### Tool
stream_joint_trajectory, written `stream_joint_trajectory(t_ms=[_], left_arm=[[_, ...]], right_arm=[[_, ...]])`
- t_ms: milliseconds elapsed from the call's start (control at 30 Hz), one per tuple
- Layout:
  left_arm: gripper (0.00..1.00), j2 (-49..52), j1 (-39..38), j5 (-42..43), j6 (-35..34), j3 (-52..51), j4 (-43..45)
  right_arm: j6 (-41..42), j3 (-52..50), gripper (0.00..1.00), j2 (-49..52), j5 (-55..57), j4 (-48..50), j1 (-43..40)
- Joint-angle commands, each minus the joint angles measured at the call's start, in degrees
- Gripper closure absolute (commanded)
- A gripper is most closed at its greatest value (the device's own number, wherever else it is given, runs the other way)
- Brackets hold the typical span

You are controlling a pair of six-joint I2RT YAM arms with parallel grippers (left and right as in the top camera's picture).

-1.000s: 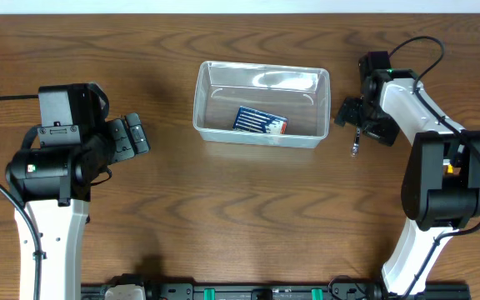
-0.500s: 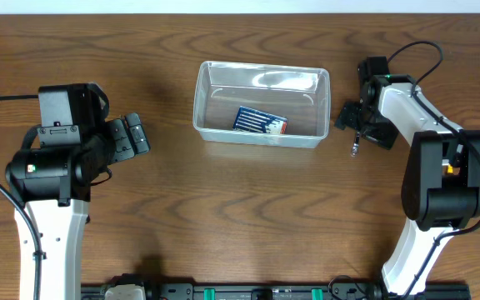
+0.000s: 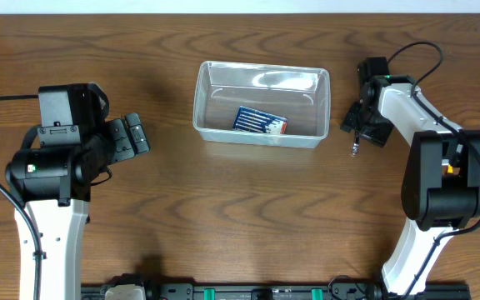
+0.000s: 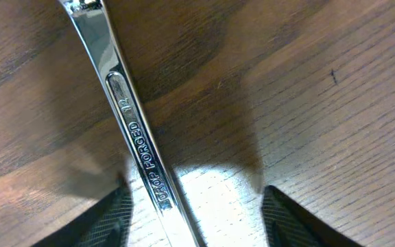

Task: Pack container
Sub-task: 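Lower and grasp the silver wrench with the right gripper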

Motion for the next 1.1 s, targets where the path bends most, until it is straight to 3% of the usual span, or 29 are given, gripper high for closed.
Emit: stream_joint_trajectory(t_ms=[0, 667, 1067], left_arm=[[0.02, -0.74, 0.20, -0.68, 0.33, 0.92, -0.20], [0.01, -0.74, 0.20, -0.68, 0.33, 0.92, -0.20], [0.02, -0.74, 0.20, -0.66, 0.33, 0.92, -0.24]], right_arm=[[0.39, -0.63, 0.47, 0.28, 1.16, -0.09, 0.24], [0.39, -0.61, 0.92, 0.31, 1.20, -0.02, 0.22], [0.37, -0.61, 0.99, 0.28, 1.20, 0.00, 0.22]])
